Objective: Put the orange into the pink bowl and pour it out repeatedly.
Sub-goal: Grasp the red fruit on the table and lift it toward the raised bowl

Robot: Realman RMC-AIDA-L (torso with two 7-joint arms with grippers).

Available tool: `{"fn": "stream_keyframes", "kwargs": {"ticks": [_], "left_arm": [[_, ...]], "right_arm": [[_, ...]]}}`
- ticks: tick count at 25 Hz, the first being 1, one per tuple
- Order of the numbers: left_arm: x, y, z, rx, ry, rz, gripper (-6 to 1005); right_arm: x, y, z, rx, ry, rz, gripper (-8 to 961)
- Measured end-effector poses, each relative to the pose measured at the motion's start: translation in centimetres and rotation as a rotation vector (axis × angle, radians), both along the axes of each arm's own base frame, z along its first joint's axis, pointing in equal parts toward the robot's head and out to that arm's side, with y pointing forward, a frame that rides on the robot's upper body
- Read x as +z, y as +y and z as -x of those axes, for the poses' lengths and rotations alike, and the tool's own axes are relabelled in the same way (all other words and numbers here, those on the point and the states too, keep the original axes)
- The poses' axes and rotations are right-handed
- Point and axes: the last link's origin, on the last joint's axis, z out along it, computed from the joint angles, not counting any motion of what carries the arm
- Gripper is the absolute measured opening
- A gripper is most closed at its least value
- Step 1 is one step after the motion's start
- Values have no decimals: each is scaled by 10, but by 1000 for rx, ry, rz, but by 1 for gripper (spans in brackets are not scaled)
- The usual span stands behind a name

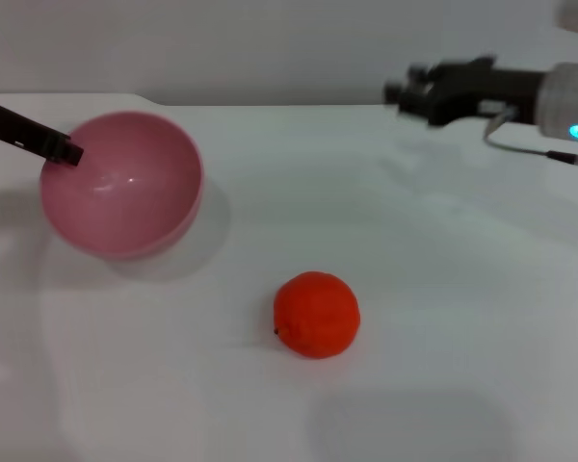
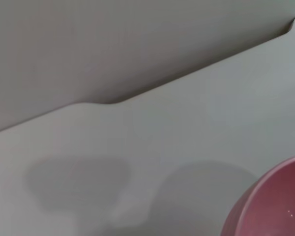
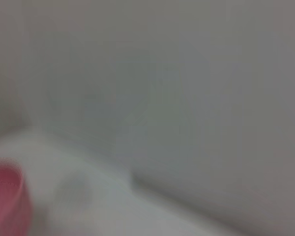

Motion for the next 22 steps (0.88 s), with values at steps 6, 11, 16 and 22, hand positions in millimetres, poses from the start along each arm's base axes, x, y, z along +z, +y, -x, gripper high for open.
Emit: {"fn": "stream_keyframes", "kwargs": {"ticks": [6, 11, 16, 22], "left_arm": [[-3, -1, 0, -2, 4, 12, 41], [-4, -2, -1, -9, 6, 19, 41], [-6, -5, 3, -2, 11, 28, 41], [-8, -7, 7, 8, 8, 33, 41]], "right_arm": [[-34, 0, 36, -84, -313, 348, 424], [-53, -24, 75, 88, -439, 467, 427], [-56, -42, 90, 174, -488, 547, 430], [-70, -54, 92, 214, -548, 600, 560]]}}
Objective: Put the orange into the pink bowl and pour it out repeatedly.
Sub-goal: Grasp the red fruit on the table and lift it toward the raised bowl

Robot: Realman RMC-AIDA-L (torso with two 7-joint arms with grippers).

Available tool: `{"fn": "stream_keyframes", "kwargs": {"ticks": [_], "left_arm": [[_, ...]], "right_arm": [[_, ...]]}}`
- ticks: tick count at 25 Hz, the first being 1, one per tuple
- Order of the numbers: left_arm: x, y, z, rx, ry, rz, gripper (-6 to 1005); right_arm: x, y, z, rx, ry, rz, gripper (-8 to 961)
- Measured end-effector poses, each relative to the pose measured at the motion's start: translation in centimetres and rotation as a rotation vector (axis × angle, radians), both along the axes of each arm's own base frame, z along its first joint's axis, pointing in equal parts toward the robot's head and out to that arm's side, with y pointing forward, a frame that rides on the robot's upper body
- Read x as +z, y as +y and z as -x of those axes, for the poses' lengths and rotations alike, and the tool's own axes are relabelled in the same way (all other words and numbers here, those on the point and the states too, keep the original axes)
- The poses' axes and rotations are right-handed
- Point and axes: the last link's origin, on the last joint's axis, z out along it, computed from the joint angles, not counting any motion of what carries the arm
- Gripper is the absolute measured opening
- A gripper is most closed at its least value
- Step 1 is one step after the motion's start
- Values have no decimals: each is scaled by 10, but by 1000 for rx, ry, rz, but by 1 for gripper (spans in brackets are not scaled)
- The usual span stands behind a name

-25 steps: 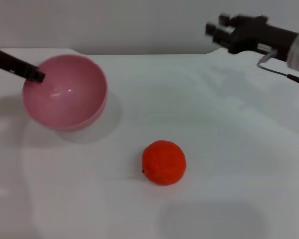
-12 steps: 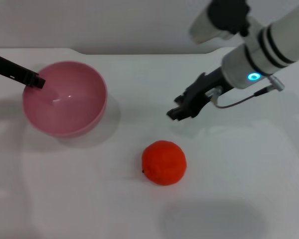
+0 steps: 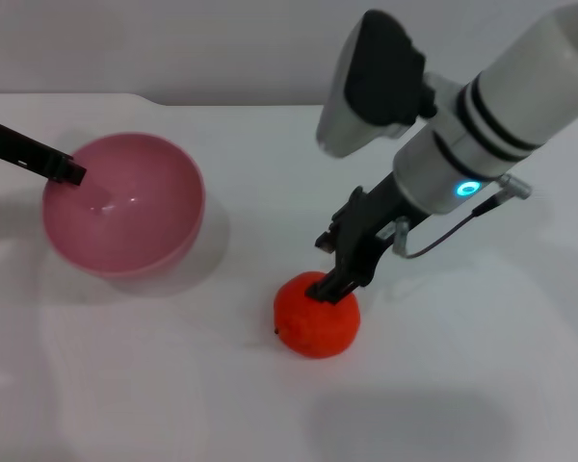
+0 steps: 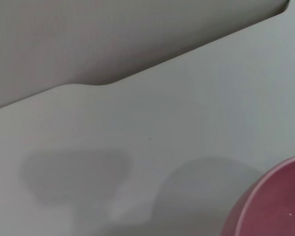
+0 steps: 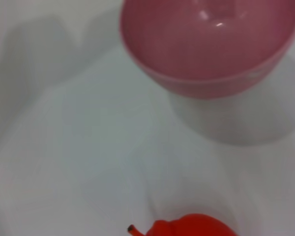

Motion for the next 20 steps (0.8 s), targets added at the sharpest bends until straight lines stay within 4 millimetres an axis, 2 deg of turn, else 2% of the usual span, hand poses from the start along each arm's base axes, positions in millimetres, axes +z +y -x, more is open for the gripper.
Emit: {"fn": "stream_keyframes", "kwargs": {"ticks": [2, 11, 20], "left_arm": [[-1, 0, 0, 0, -2, 2, 41], [-10, -1, -6, -10, 12, 28, 41], [-12, 0, -8, -17, 17, 35, 41]], "right_arm": [[-7, -3, 0, 10, -3, 7, 645], [-31, -7, -11, 6, -18, 1, 668], [-40, -9, -22, -51, -2, 3, 609]]}}
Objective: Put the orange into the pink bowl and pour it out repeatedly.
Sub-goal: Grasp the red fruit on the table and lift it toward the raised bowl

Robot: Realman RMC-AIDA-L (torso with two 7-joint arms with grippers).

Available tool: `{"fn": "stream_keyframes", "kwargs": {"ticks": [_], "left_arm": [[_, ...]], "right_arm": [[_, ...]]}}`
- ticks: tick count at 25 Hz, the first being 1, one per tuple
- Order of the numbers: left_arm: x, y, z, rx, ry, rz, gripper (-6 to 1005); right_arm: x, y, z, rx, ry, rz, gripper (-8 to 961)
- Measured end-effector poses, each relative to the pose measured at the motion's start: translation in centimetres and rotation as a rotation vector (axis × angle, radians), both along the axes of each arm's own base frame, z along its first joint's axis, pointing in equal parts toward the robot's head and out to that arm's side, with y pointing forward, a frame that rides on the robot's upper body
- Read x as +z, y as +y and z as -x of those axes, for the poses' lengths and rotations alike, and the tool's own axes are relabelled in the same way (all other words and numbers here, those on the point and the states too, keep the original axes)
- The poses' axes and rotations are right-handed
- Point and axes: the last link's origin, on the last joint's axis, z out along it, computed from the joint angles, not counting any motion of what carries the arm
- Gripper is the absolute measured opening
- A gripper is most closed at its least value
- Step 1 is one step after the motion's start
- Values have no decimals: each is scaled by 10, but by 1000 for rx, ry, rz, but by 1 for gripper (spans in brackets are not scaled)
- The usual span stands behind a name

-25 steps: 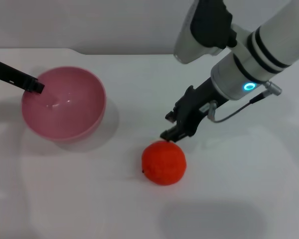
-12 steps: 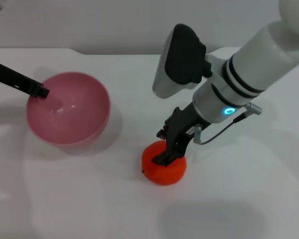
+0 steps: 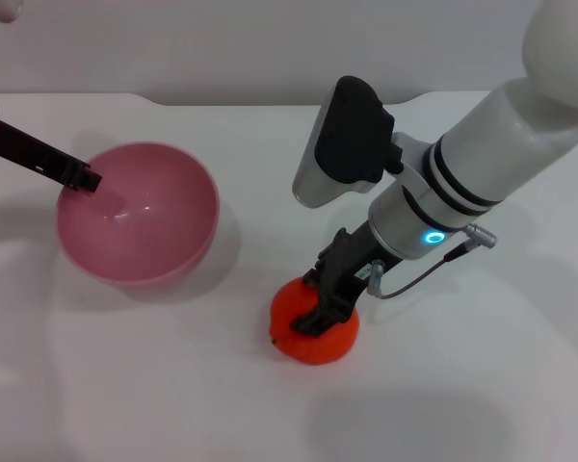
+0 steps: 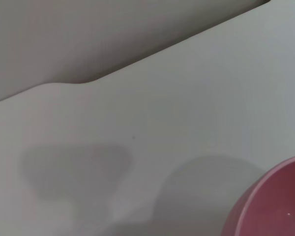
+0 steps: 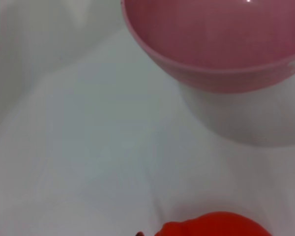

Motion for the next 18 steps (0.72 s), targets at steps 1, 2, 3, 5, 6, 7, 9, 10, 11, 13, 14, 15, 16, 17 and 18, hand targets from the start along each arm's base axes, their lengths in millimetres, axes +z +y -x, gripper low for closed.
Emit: {"fn": "stream_keyframes", "kwargs": {"ticks": [1, 2, 3, 5, 6, 7, 9, 10, 11, 13, 14, 15, 16, 17, 18], "left_arm": [[0, 0, 0, -1, 1, 1, 41], [0, 0, 0, -1, 1, 1, 41], [0, 0, 0, -2, 2, 0, 41], [0, 1, 0, -3, 2, -1, 41], [0, 1, 0, -3, 3, -3, 41], [0, 1, 0, -3, 3, -4, 41], [0, 1, 0, -3, 3, -5, 41], [0, 1, 0, -2, 3, -5, 41], [0, 0, 1, -2, 3, -5, 41], [0, 0, 1, -1, 3, -5, 41], [0, 0, 1, -2, 2, -5, 41], [0, 0, 1, -2, 2, -5, 41], [0, 0, 1, -2, 2, -6, 41], [0, 0, 1, -2, 2, -5, 41], [0, 1, 0, -4, 3, -5, 41]], "right_arm": [[0, 0, 0, -4, 4, -2, 602], [0, 0, 0, -7, 6, -4, 596], [1, 1, -1, -10, 7, -6, 589], [2, 2, -1, -10, 11, -13, 576], [2, 2, -2, -5, 14, -17, 570], [2, 2, -2, -2, 15, -20, 563], [3, 3, -2, 0, 15, -21, 462], [3, 3, -2, 1, 15, -21, 411], [3, 3, -2, 3, 14, -21, 361], [3, 3, -1, 6, 12, -22, 293], [3, 3, -1, 6, 12, -22, 275], [3, 4, -1, 7, 12, -22, 258], [3, 4, -1, 7, 12, -22, 240], [4, 4, -1, 8, 13, -23, 223], [4, 4, 0, 9, 16, -26, 205]]}}
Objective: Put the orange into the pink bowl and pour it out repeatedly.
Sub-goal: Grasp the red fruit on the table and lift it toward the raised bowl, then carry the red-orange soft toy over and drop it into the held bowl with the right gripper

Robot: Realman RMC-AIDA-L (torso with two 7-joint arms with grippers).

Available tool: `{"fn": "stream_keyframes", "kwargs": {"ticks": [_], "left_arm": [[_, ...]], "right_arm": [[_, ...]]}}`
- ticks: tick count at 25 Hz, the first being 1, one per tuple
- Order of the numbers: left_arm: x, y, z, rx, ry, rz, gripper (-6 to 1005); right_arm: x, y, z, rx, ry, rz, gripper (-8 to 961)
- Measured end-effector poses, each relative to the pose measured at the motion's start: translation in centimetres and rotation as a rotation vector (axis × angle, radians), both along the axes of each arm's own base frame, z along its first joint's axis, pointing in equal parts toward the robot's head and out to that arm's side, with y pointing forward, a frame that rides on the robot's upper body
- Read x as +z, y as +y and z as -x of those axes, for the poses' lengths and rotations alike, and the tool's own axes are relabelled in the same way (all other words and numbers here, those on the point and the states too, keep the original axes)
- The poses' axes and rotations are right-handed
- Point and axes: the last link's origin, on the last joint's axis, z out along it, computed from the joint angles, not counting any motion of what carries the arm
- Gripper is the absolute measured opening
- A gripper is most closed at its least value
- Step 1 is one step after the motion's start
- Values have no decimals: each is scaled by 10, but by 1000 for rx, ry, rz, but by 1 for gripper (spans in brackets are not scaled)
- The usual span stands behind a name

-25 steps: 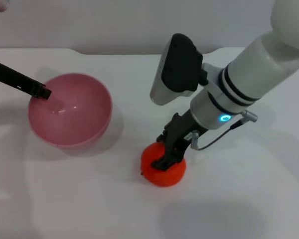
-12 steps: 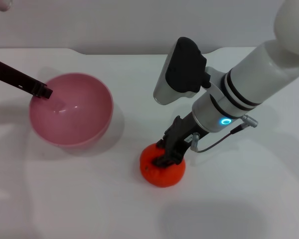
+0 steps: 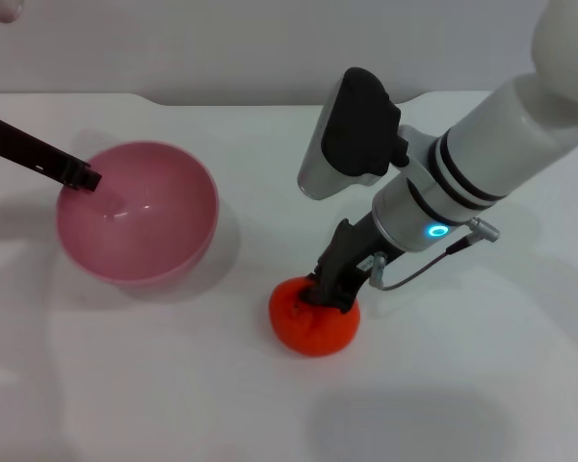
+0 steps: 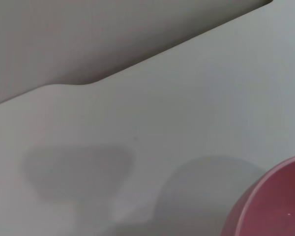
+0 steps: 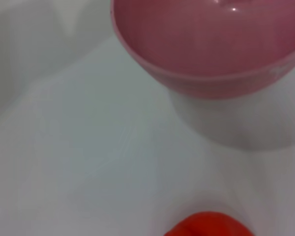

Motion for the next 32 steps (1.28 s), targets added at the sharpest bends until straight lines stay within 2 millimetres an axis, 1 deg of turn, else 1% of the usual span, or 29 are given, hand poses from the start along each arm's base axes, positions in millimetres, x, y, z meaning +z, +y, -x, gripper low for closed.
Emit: {"fn": "stream_keyframes", "kwargs": {"ticks": [2, 4, 8, 12, 13, 14, 17, 19, 23, 30, 32], "left_arm": [[0, 0, 0, -3, 1, 0, 41], [0, 0, 0, -4, 1, -1, 41], [0, 1, 0, -6, 0, -2, 42], [0, 0, 1, -6, 2, -1, 42], [0, 0, 1, -6, 2, -1, 42], [0, -1, 2, -8, 3, 0, 42], [-1, -1, 2, -13, 2, 1, 42], [-4, -1, 0, -17, 0, 3, 42], [-13, 0, -6, -28, -14, 14, 42], [-30, -1, -19, -59, -30, 51, 42], [-36, -3, -23, -69, -25, 71, 42]], "right_arm": [[4, 3, 6, 7, 24, -17, 170], [12, 8, 16, 12, 70, -52, 135], [42, 21, 39, 31, 181, -159, 57], [76, 35, 63, 63, 258, -283, 48], [87, 35, 75, 90, 289, -313, 46], [87, 35, 75, 90, 289, -313, 46], [98, 28, 99, 168, 329, -325, 46], [98, 21, 111, 208, 352, -311, 45], [90, 11, 121, 238, 373, -265, 45], [61, 5, 115, 260, 336, -223, 44], [54, 3, 112, 268, 324, -212, 60]]}}
